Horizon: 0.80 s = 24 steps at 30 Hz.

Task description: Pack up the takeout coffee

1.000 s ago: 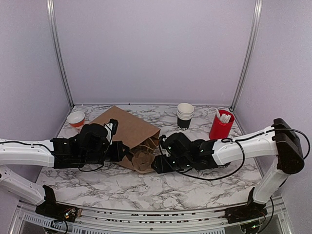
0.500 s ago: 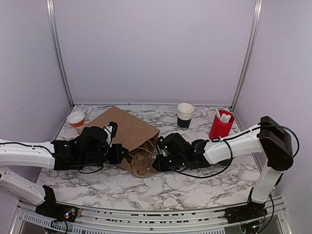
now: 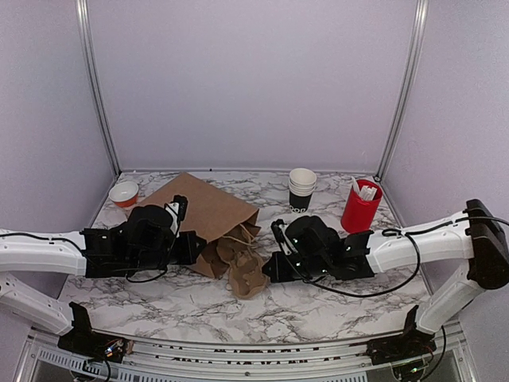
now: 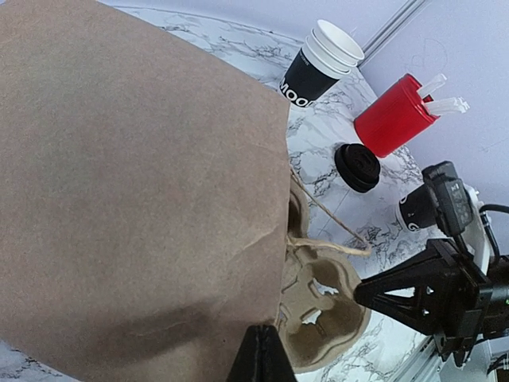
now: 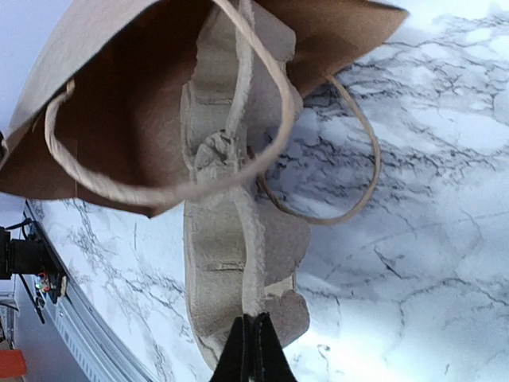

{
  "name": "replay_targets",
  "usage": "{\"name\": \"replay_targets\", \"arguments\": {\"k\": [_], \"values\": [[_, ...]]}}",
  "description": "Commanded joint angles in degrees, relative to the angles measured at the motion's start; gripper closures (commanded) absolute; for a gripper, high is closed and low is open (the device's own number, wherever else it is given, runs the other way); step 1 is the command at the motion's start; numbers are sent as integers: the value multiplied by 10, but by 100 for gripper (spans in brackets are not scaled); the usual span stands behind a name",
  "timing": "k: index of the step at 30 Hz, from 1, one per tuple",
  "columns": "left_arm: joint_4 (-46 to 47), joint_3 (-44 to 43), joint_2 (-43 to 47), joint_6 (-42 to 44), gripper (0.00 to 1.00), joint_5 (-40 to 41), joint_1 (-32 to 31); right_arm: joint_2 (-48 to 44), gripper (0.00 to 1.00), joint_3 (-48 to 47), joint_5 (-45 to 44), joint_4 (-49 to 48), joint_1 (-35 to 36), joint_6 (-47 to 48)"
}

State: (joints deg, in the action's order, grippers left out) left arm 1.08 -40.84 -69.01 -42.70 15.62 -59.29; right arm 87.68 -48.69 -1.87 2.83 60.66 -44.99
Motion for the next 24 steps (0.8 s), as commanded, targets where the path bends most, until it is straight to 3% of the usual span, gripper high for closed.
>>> {"name": "replay_targets", "arguments": {"k": [1,16,21,24], "values": [[9,5,20,-2,100,30,5,-45,100,22,-25,66,19,-11],[-20,-34,48,9,100,43,41,-235,100,134,-109,172,38,-121],[-23,-54,60,9,100,45,48,-261,100,185,-131,91,49,-191],[-24,-65,68,9,100,41,50,-230,100,194,-142,33,74,-226]]}}
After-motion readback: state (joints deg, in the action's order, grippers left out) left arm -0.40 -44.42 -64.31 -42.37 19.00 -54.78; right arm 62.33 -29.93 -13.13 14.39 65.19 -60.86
